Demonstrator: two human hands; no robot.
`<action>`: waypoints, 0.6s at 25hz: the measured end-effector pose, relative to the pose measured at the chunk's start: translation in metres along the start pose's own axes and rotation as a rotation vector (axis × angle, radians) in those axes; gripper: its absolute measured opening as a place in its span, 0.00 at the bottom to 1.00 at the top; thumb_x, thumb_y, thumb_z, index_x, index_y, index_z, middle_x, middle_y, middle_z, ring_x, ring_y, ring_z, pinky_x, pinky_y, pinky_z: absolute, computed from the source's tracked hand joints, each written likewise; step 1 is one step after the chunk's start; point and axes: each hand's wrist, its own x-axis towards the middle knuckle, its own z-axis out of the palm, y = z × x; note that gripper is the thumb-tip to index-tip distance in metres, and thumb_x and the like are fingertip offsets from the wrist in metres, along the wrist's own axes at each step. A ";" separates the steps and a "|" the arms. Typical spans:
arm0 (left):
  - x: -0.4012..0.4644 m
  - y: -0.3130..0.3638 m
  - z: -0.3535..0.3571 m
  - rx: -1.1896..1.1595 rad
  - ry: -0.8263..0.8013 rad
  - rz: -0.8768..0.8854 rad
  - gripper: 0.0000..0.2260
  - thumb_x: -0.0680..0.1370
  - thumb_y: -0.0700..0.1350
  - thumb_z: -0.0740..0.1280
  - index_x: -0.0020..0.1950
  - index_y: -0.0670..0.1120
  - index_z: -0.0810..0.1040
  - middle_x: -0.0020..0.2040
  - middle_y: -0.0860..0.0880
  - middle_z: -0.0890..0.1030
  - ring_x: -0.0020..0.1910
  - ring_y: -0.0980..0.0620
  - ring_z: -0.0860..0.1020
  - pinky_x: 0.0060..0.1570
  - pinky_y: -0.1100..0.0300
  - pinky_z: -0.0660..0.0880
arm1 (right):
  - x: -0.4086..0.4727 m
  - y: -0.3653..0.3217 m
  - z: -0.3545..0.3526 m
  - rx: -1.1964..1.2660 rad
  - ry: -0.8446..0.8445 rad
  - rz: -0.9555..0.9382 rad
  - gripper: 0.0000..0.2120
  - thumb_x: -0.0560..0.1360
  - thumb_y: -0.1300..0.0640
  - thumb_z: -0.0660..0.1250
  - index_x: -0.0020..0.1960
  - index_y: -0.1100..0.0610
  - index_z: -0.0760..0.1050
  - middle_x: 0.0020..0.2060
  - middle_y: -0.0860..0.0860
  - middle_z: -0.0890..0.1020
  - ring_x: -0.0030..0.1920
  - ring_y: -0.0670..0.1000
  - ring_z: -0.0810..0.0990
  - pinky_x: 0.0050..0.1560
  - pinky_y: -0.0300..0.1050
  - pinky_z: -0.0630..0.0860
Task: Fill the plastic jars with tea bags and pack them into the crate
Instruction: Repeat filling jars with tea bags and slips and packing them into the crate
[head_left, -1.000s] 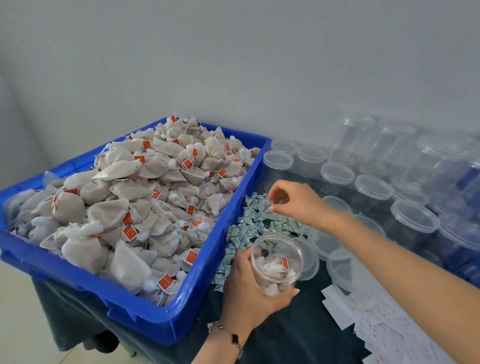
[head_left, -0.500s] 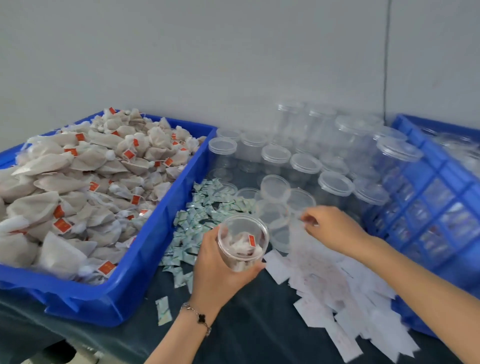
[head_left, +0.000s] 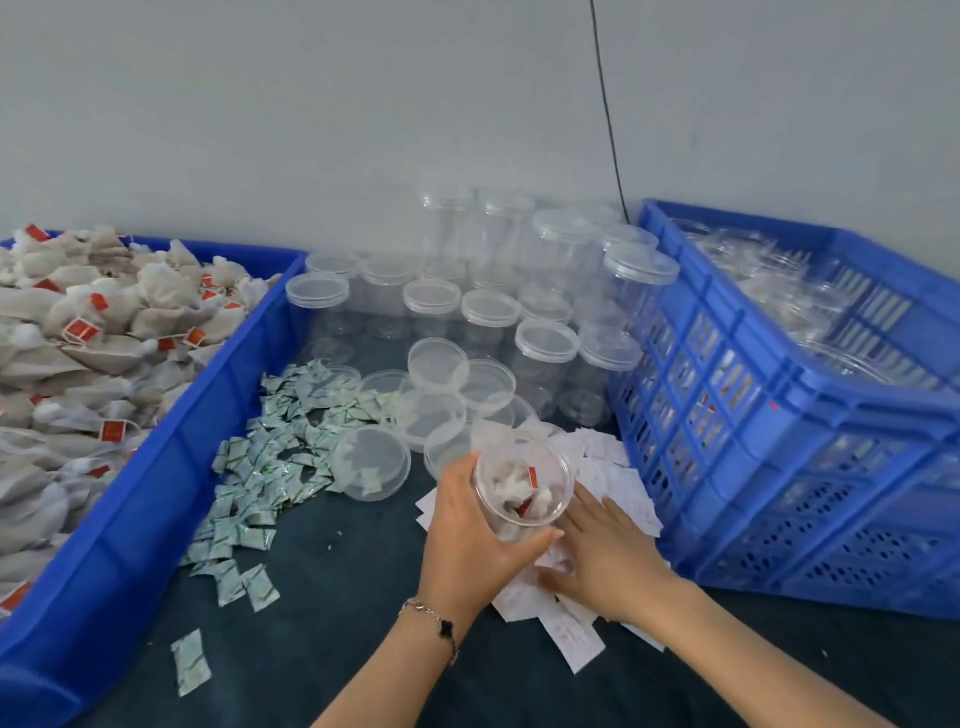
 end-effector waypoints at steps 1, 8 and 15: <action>-0.003 -0.001 0.001 0.008 0.019 0.003 0.38 0.56 0.63 0.76 0.61 0.65 0.60 0.59 0.71 0.64 0.60 0.70 0.67 0.56 0.77 0.66 | -0.004 -0.002 0.001 -0.016 -0.018 -0.007 0.41 0.74 0.31 0.52 0.78 0.51 0.42 0.77 0.48 0.43 0.76 0.49 0.38 0.74 0.50 0.41; -0.006 -0.005 0.000 0.070 0.031 0.002 0.42 0.57 0.64 0.75 0.65 0.51 0.65 0.57 0.65 0.63 0.58 0.72 0.65 0.54 0.81 0.63 | -0.010 -0.006 -0.015 0.005 0.124 -0.119 0.18 0.81 0.52 0.53 0.70 0.54 0.67 0.67 0.51 0.70 0.67 0.49 0.67 0.64 0.43 0.66; -0.005 -0.003 -0.001 0.098 0.047 0.021 0.40 0.56 0.63 0.76 0.62 0.58 0.61 0.56 0.66 0.64 0.58 0.74 0.65 0.51 0.81 0.64 | -0.004 -0.010 -0.043 0.344 0.394 0.083 0.08 0.78 0.57 0.62 0.50 0.54 0.80 0.41 0.47 0.83 0.44 0.50 0.80 0.38 0.39 0.66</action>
